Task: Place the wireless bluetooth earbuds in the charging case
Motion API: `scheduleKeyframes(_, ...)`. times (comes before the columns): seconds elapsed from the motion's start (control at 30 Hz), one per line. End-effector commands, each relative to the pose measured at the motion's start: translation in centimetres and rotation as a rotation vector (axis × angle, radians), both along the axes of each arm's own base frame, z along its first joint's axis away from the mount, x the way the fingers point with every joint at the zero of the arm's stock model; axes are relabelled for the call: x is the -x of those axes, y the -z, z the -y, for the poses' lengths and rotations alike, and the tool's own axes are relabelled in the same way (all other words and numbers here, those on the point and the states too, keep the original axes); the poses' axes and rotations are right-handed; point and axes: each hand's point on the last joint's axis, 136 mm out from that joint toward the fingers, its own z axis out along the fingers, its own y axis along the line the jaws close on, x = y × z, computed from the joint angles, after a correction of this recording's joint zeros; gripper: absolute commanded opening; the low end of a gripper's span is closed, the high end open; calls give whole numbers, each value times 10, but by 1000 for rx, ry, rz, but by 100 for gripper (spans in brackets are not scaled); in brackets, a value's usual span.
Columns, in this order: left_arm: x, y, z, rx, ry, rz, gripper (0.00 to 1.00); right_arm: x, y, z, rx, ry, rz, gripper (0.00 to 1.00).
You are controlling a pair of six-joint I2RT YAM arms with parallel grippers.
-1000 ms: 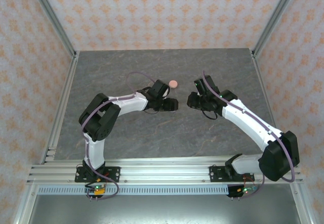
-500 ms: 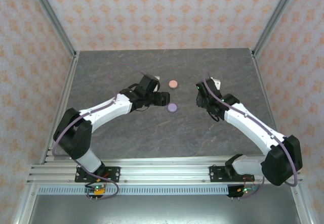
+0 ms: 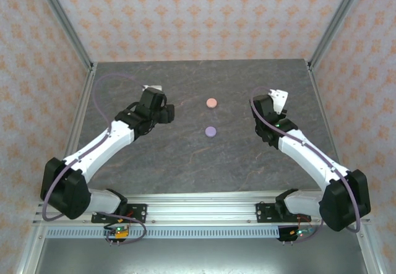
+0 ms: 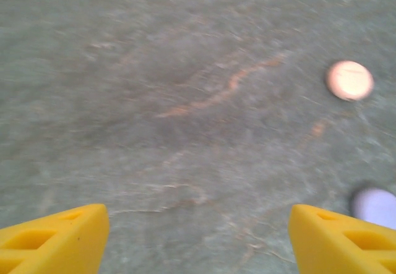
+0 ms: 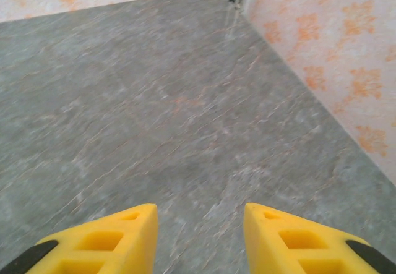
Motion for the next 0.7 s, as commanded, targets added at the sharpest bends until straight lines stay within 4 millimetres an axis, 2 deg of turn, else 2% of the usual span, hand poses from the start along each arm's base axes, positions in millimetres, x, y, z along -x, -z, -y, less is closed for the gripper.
scheduleKeyframes(0.0, 0, -12, -40, -148, -111, 88, 77, -4, -7, 20, 56, 72, 67, 41)
scheduleKeyframes(0.17, 0, -15, -69, -261, -189, 166, 78, -8, 2, 35, 111, 122, 90, 43)
scheduleKeyframes(0.23, 1, -14, -81, -312, -225, 178, 78, -10, 5, 39, 137, 135, 91, 50)
scheduleKeyframes(0.37, 2, -10, -100, -382, -272, 201, 80, -16, 14, 49, 155, 163, 88, 55)
scheduleKeyframes(0.47, 1, -4, -114, -398, -310, 237, 83, -21, 24, 55, 149, 165, 85, 61)
scheduleKeyframes(0.67, -2, 14, -143, -404, -402, 255, 89, -27, 43, 62, 143, 162, 65, 79)
